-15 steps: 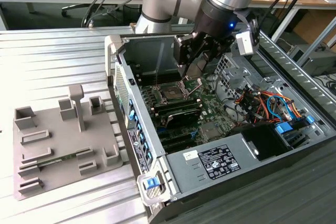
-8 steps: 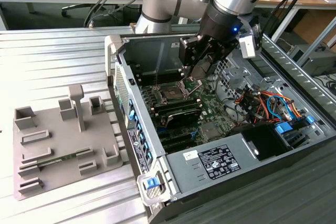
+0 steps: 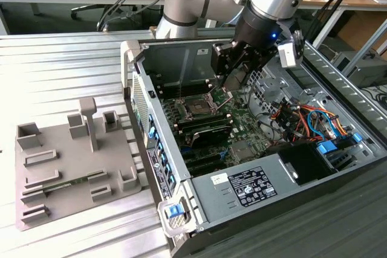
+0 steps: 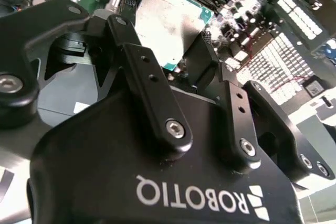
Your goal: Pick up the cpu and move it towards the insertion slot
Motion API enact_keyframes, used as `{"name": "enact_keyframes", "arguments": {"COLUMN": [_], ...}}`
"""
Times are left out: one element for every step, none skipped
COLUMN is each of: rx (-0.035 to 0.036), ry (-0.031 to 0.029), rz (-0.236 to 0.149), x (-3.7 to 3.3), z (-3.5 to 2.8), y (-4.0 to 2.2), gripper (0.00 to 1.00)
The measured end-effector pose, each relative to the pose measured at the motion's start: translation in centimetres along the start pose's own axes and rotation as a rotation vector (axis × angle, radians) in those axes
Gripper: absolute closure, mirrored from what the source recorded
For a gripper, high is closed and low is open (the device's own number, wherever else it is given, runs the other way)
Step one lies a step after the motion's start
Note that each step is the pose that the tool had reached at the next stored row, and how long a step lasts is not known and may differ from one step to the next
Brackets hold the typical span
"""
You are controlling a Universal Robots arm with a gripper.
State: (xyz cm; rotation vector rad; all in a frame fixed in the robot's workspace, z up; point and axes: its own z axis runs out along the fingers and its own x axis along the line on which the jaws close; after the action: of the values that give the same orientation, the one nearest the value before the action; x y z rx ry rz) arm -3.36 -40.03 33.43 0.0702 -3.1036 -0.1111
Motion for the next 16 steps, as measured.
{"name": "enact_keyframes", "arguments": {"rx": [-0.0001, -0.0001, 0.0000, 0.0000, -0.0001, -0.0001, -0.0001, -0.0001, -0.0001, 0.0000, 0.0000, -0.0001, -0.0001, -0.0001, -0.0001, 0.0001], "ry": [-0.0001, 0.0000, 0.0001, 0.0001, 0.0000, 0.0000, 0.0000, 0.0001, 0.0000, 0.0001, 0.0001, 0.0000, 0.0000, 0.0000, 0.0000, 0.0002], "rz": [0.000, 0.000, 0.000, 0.000, 0.000, 0.000, 0.000, 0.000, 0.000, 0.000, 0.000, 0.000, 0.000, 0.000, 0.000, 0.000], "x": [-0.20, -0.43, -0.78, -1.12, -1.28, -1.47, -1.66, -1.78, -1.91, -2.01, -2.12, -2.24, -2.36, -2.50, -2.78, -2.92], "z": [0.03, 0.07, 0.11, 0.17, 0.20, 0.23, 0.26, 0.29, 0.32, 0.34, 0.36, 0.38, 0.40, 0.43, 0.47, 0.49], "y": [0.12, 0.25, 0.49, 0.73, 0.85, 1.00, 1.18, 1.35, 1.64, 1.85, 2.06, 2.28, 2.45, 2.66, 3.03, 3.21], "gripper": [0.45, 0.45, 0.45, 0.45, 0.45, 0.45, 0.45, 0.45, 0.45, 0.45, 0.45, 0.45, 0.45, 0.45, 0.45, 0.45]}}
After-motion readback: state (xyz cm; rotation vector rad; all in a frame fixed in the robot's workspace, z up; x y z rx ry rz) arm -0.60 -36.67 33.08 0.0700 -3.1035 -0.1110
